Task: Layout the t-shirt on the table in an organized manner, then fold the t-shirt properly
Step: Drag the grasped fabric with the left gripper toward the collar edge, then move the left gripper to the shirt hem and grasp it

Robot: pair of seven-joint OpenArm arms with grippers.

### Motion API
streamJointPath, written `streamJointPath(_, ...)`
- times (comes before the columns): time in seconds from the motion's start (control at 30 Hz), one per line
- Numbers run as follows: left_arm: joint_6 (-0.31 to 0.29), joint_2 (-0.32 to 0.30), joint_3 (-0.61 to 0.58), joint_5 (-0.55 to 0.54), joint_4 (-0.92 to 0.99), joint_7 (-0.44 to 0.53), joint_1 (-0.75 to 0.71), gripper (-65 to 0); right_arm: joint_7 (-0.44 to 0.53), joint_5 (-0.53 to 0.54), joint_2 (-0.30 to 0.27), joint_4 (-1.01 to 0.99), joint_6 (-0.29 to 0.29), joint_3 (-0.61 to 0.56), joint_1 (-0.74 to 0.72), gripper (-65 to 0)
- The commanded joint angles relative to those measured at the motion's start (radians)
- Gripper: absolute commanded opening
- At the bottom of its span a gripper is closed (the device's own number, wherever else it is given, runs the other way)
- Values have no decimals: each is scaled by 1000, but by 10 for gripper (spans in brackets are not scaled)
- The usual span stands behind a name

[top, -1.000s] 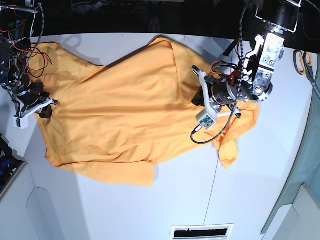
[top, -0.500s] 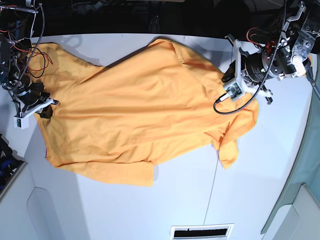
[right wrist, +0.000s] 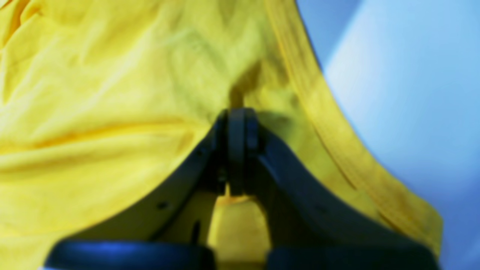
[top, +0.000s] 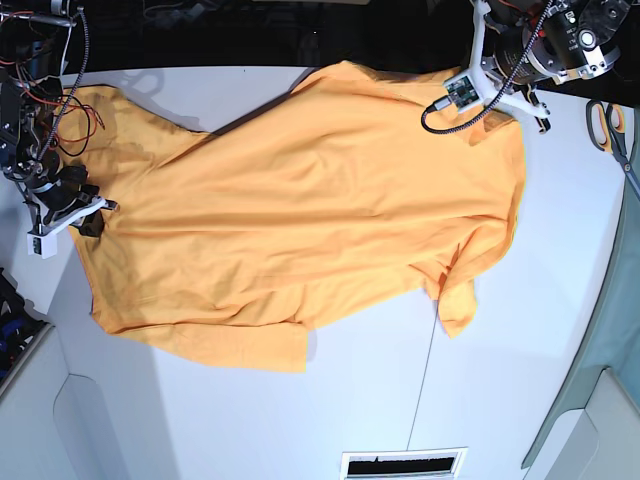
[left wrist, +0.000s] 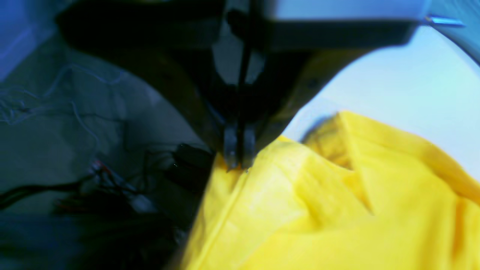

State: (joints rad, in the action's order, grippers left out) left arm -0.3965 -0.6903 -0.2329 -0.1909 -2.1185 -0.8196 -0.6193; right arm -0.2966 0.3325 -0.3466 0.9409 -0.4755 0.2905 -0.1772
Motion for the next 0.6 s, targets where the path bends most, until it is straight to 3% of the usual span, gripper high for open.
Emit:
streamJointPath(0.0,4,-11,5,14,-18,-7,-6,-650,18,8,-19,11,-4,3,-16,-650)
streamJointPath(0.07,5,-11,5,30,-18,-29,-8,-649,17,8,-19,11,-4,3,-16,-650)
streamJointPath(0.23,58,-11,45,54,-18,-6,-7,-484,17,9,-19,11,-4,3,-16,-650)
streamJointPath(0.4,130,-10,220,49,-18,118,16,-471,17,35,-19,11,-4,3,-16,-650)
streamJointPath(0.57,132,-5,356,-92,-11,168,149,-461,17,35,-18,11,-4,3,-16,-650)
